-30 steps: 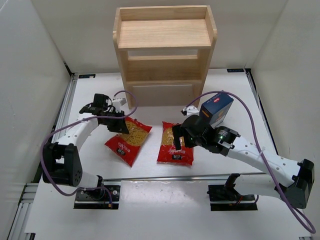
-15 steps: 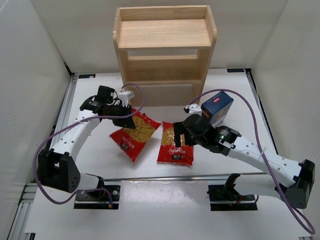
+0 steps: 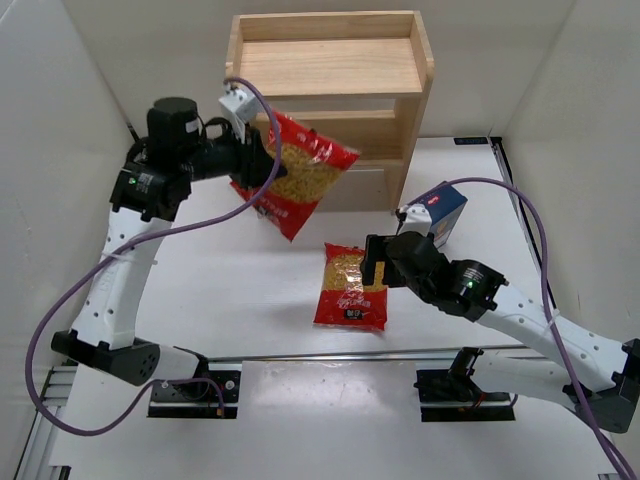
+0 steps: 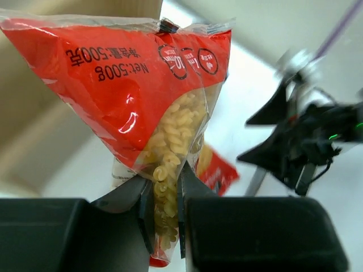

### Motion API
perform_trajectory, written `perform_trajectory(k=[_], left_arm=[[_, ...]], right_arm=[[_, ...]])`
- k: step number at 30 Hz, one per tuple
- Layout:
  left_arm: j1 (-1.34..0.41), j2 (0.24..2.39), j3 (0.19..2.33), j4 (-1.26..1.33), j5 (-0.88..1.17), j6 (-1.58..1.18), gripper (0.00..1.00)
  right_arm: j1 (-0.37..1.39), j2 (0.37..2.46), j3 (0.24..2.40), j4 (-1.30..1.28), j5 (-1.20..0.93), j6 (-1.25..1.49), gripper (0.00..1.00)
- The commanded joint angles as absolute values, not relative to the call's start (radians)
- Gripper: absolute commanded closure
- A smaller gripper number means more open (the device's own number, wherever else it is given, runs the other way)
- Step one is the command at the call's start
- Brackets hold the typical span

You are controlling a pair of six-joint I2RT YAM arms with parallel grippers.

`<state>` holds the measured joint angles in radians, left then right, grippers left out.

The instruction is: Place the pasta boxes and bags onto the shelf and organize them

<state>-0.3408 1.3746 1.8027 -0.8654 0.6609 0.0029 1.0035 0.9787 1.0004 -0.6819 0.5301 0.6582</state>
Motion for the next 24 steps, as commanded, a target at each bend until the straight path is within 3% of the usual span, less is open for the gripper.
perform_trajectory(k=[1,8,15,24], left_arm=[[-0.353,1.417,2.045,-0.681,0.736,0.0,0.89],[-0.362,1.698,2.58,-0.487,0.517,0.0,0.89],[-0.362,1.825,2.609,-0.135,0.235,0.0,0.89],[-0.362,1.976,2.594,0.13,0.107,0.0,0.89]], right_arm=[[1.002,0.953,0.983,-0.686,0.568,0.69,0.0],[1.002,0.963,0.994,-0.686,0.568,0.699,0.0],[1.002,0.982,1.003,-0.696,0.568,0.689,0.0],[1.002,0.982,1.022,-0.788,0.601,0.699,0.0]])
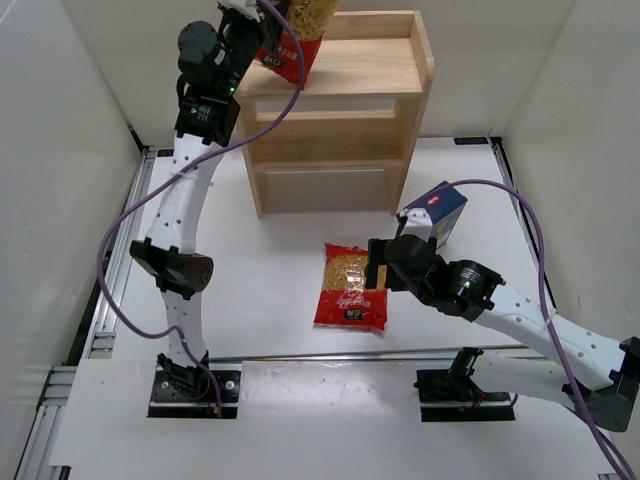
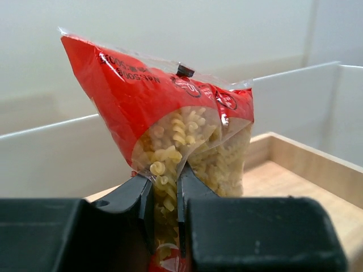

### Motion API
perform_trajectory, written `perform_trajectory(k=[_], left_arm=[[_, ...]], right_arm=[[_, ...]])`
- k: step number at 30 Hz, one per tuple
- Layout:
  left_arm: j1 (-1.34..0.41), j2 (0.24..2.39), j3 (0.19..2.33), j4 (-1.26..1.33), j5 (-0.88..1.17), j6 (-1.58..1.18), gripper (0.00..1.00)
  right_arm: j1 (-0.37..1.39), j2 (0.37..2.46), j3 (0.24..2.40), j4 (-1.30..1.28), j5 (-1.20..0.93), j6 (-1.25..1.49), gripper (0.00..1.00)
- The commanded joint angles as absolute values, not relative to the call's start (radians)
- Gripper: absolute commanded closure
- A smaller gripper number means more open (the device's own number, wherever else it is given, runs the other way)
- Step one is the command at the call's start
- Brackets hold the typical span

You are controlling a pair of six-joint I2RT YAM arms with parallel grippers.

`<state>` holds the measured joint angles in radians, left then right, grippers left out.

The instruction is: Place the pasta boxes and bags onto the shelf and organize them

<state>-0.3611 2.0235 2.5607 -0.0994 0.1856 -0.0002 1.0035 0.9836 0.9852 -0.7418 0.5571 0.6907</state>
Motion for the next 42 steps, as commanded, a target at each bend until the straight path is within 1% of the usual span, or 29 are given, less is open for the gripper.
perform_trajectory(k=[1,4,10,12,15,16,17,18,19,20,23,24,26,29,33,36,39,41,42], left_arm=[[-0.362,1.988,2.594,0.13,0.057,0.0,0.89],[-0.362,1.997,2.566,0.118,-0.024,0.0,0.89],[-0.362,1.977,2.47,0.021,-0.109,0.0,0.89],[-0.362,1.977,2.439,0.012,-0.089,0.0,0.89],[-0.362,1.977,2.415,0.012,-0.067,0.0,0.85],[-0.362,1.977,2.405,0.002,-0.067,0.0,0.81],[-0.362,1.977,2.405,0.002,-0.083,0.0,0.73],[-0.362,1.986,2.405,0.002,-0.107,0.0,0.69],[-0.362,1.987,2.405,0.002,-0.107,0.0,0.67],[-0.362,1.987,2.405,-0.008,-0.118,0.0,0.67],[-0.362,1.958,2.39,-0.017,-0.118,0.0,0.46],[-0.362,1.948,2.39,-0.026,-0.118,0.0,0.34],[-0.362,1.936,2.39,-0.026,-0.118,0.0,0.22],[-0.362,1.916,2.399,-0.026,-0.118,0.0,0.13],[-0.362,1.894,2.44,-0.026,-0.035,0.0,0.03],[-0.393,1.827,2.402,-0.026,0.029,0.0,0.03],[-0.414,1.722,2.263,-0.026,0.029,0.0,0.03],[-0.414,1.688,2.197,-0.043,0.054,0.0,0.03],[-0.414,1.687,2.159,-0.057,0.063,0.0,0.05]], right_arm=[[1.002,0.982,1.022,-0.798,0.601,0.713,0.0],[1.002,0.973,0.999,-0.807,0.626,0.735,0.0],[1.002,0.995,0.999,-0.807,0.617,0.746,0.0],[1.002,1.022,1.011,-0.807,0.617,0.736,0.0],[1.002,1.041,1.022,-0.807,0.597,0.724,0.0],[1.002,1.042,1.022,-0.807,0.597,0.713,0.0],[1.002,1.042,1.031,-0.807,0.597,0.713,0.0],[1.002,1.051,1.031,-0.807,0.597,0.713,0.0],[1.002,1.051,1.031,-0.807,0.588,0.713,0.0],[1.002,1.051,1.031,-0.807,0.588,0.713,0.0],[1.002,1.051,1.031,-0.807,0.578,0.713,0.0],[1.002,1.051,1.031,-0.807,0.578,0.713,0.0],[1.002,1.051,1.031,-0.807,0.568,0.713,0.0],[1.002,1.051,1.04,-0.781,0.554,0.692,0.0],[1.002,1.062,1.066,-0.77,0.554,0.692,0.0],[1.002,1.083,1.101,-0.802,0.554,0.728,0.0],[1.002,1.13,1.111,-0.851,0.565,0.775,0.0],[1.002,1.188,1.111,-0.862,0.565,0.784,0.0],[1.002,1.213,1.121,-0.862,0.565,0.784,0.0]])
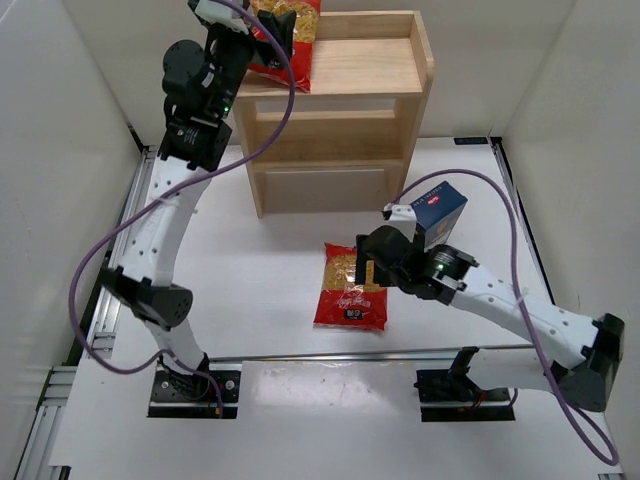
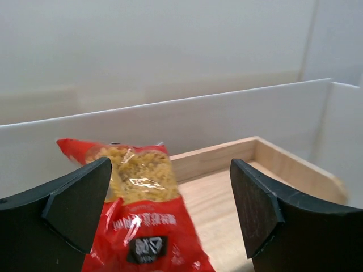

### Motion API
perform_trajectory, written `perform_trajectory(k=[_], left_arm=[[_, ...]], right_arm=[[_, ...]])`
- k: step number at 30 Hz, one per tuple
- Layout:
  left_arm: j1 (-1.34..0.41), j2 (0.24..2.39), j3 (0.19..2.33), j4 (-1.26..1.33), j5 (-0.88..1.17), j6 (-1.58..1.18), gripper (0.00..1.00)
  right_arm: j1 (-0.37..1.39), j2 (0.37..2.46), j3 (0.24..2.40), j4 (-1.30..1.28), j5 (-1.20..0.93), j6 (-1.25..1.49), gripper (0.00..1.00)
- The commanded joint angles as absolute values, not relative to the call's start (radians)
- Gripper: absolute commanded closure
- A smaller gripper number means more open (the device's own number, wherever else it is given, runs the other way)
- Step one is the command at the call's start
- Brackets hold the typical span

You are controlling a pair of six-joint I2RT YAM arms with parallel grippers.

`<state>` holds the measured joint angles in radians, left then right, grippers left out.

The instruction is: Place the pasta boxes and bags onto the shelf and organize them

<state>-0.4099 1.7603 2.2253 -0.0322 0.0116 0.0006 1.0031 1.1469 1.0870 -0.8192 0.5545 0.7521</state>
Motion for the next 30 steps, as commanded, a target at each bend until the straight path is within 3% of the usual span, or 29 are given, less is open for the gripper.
perform_trajectory(k=[1,5,10,18,19,23,26,30], left_arm=[[-0.414,1.687,2.148,-0.073,0.063,0.0,0.06],[-0.388,1.768,2.154,-0.141,0.034,0.0,0.07],[-0.377,1.807,2.109,-0.201,0.121,0.0,0.1],[-0.387,1.839,2.039,-0.238,0.155,0.0,0.39],[-0.387,1.829,2.03,-0.238,0.169,0.0,0.47],[-0.408,1.778,1.985,-0.247,0.181,0.0,0.53],[-0.42,1.744,1.959,-0.247,0.181,0.0,0.49],[-0.43,1.703,1.936,-0.256,0.154,0.0,0.19]], right_arm=[[1.002,1.241,1.143,-0.862,0.565,0.775,0.0],[0.979,1.408,1.215,-0.896,0.595,0.781,0.0],[0.942,1.457,1.175,-0.836,0.508,0.782,0.0],[0.922,1.561,1.109,-0.717,0.419,0.701,0.0],[0.922,1.562,1.1,-0.66,0.398,0.683,0.0],[0.913,1.601,1.1,-0.594,0.351,0.663,0.0],[0.904,1.63,1.091,-0.554,0.33,0.637,0.0],[0.904,1.68,1.091,-0.541,0.304,0.626,0.04]])
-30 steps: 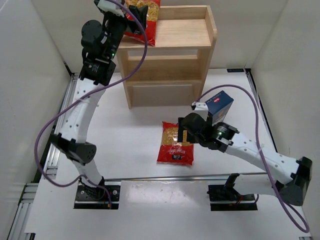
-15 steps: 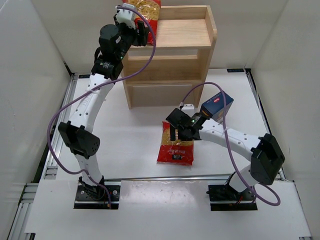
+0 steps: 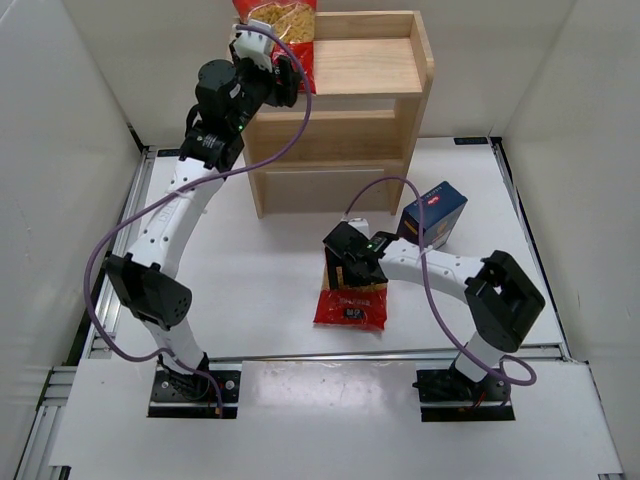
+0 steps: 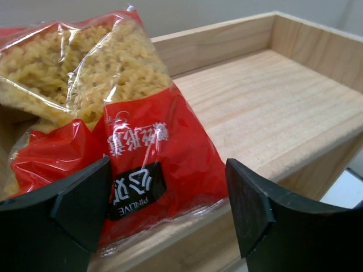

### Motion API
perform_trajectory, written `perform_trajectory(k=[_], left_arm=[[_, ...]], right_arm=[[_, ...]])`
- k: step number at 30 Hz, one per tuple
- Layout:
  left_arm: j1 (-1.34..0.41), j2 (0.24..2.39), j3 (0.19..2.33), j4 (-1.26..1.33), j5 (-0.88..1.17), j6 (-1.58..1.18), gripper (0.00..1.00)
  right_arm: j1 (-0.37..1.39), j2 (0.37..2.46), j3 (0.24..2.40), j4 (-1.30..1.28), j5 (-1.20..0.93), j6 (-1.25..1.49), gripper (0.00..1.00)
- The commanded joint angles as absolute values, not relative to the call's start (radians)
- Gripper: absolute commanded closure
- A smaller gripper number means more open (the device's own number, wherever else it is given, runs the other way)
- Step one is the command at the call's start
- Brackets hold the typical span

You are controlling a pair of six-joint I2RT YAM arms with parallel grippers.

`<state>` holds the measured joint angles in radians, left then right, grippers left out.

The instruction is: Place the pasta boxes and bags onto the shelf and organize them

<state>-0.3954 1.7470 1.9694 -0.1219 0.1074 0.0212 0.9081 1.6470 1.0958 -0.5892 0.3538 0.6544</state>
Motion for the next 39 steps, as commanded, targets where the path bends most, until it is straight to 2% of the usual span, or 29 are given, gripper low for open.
perform_trajectory(k=[1,3,7,9,10,11,14,20,29,39], left_arm=[[-0.43,1.703,1.936,-0.256,0.138,0.0,0.09],[-0.43,1.69,1.947,-0.256,0.098,0.0,0.0],[-0.43,1.626,1.956,-0.256,0.077,0.0,0.0],[-0.43,1.594,1.956,-0.256,0.077,0.0,0.0],[-0.43,1.553,1.922,-0.256,0.077,0.0,0.0],[-0.43,1.528,1.905,-0.265,0.077,0.0,0.0],[-0.43,1.421,1.809,-0.265,0.089,0.0,0.0],[-0.448,1.217,1.642,-0.297,0.109,0.0,0.0],[-0.436,1.052,1.474,-0.336,-0.05,0.0,0.0],[-0.37,0.937,1.261,-0.364,-0.127,0.0,0.0]], right_arm=[[0.904,1.701,1.091,-0.541,0.304,0.626,0.08],[0.904,1.723,1.08,-0.541,0.279,0.638,0.12],[0.904,1.756,1.043,-0.541,0.258,0.647,0.24],[0.904,1.766,1.032,-0.541,0.246,0.647,0.38],[0.904,1.766,1.032,-0.541,0.245,0.637,0.45],[0.914,1.766,1.032,-0.541,0.245,0.637,0.72],[0.945,1.729,1.02,-0.561,0.285,0.659,1.0],[1.028,1.603,1.077,-0.65,0.396,0.669,1.0],[1.028,1.373,1.109,-0.695,0.534,0.666,1.0],[1.037,1.312,1.219,-0.798,0.588,0.624,1.0]])
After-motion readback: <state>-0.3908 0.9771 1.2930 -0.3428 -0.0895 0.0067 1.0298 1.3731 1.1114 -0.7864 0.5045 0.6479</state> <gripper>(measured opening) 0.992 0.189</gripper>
